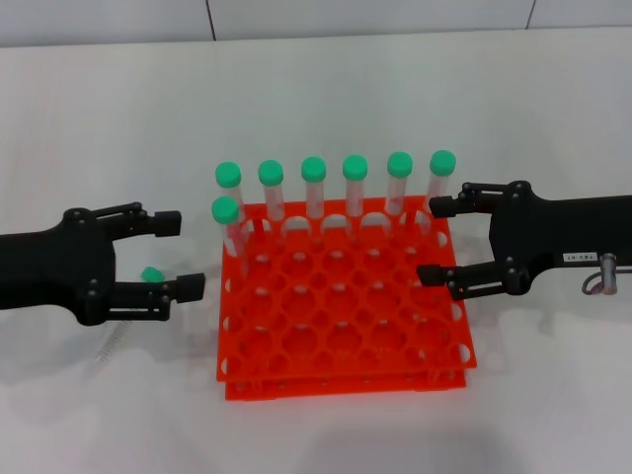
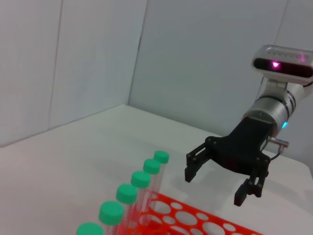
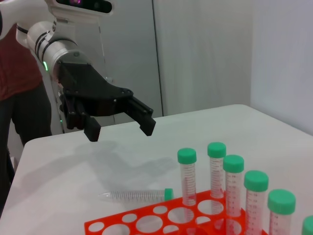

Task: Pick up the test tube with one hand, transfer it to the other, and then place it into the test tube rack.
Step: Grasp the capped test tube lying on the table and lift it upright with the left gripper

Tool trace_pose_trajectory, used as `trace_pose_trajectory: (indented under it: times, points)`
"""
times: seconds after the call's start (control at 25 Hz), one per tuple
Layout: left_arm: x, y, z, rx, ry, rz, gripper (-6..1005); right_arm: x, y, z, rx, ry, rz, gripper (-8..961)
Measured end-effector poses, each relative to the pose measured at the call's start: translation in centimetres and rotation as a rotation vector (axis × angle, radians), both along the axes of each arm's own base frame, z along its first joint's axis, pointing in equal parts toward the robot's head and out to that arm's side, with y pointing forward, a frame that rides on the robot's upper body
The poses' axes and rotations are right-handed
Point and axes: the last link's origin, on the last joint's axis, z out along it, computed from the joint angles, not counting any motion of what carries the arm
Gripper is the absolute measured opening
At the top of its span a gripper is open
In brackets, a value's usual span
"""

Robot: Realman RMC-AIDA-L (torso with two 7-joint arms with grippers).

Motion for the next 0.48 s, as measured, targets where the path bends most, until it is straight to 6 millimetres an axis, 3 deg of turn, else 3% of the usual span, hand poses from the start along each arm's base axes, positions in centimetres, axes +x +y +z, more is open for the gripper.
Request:
trace_pose_trajectory:
  times: [0.48]
  points:
    - [-1.3, 0.2, 2.5, -0.096, 0.196, 0.196, 880, -0.5, -0.1, 0.0, -0.005, 0.034, 0.006, 838]
